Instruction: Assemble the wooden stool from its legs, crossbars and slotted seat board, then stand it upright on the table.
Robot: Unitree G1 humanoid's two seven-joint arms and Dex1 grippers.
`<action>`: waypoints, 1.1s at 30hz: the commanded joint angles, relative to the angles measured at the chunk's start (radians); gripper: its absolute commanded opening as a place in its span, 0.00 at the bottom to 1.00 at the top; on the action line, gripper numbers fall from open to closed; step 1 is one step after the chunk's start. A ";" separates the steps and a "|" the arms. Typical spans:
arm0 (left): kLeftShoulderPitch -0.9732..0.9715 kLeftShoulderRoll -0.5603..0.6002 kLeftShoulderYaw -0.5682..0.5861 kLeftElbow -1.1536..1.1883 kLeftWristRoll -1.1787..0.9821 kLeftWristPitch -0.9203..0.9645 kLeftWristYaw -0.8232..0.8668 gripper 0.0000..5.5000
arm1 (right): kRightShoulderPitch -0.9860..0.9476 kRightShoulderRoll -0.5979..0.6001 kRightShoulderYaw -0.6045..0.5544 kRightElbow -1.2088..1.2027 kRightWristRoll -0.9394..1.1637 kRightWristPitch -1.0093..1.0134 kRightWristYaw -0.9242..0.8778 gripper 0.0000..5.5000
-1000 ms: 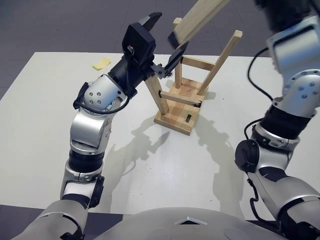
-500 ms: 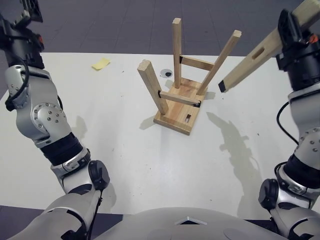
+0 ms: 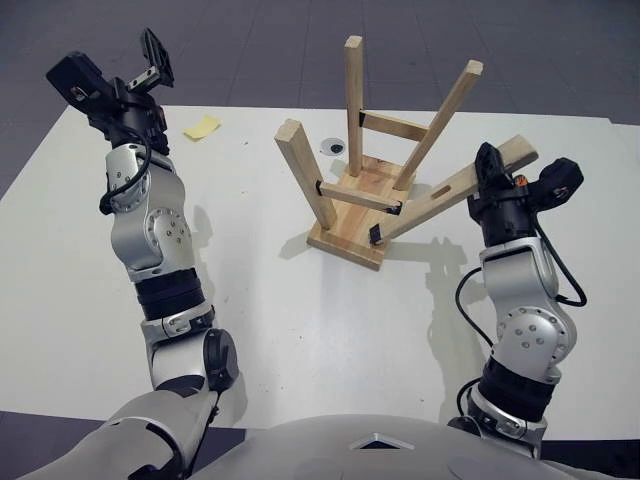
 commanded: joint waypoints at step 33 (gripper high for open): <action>0.087 -0.198 -0.171 -0.238 -0.008 0.174 0.105 0.98 | 0.304 -0.187 0.140 0.355 -0.461 -0.254 0.223 0.18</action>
